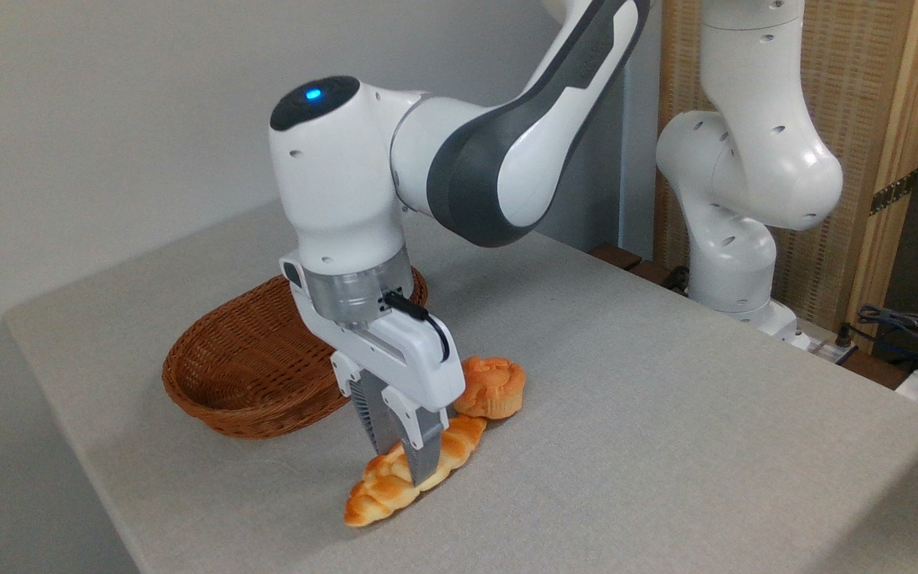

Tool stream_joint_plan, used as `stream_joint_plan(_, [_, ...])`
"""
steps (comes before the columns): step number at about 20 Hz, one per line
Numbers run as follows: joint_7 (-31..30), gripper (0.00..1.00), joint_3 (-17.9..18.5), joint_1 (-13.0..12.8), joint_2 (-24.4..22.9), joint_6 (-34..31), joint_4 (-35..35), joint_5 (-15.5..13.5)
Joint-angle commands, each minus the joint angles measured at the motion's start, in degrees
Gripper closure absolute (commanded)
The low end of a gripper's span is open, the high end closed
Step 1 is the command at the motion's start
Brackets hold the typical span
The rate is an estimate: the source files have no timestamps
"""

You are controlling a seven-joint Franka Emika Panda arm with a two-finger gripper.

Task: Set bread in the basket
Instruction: 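Lift the braided roll and carry it into the wicker basket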

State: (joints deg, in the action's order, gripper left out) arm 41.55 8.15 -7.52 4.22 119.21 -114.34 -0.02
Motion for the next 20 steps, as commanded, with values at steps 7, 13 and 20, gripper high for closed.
stream_joint_plan(7, [0.4, 0.59, 0.6, 0.0, -1.7, 0.5, 9.2, -7.5])
stream_joint_plan(13, [-0.1, 0.57, -3.1, -0.5, -2.4, -0.1, 9.7, -14.6])
stream_joint_plan(20, [-4.9, 0.41, -10.0, -0.5, -1.1, -0.1, 9.5, -15.4])
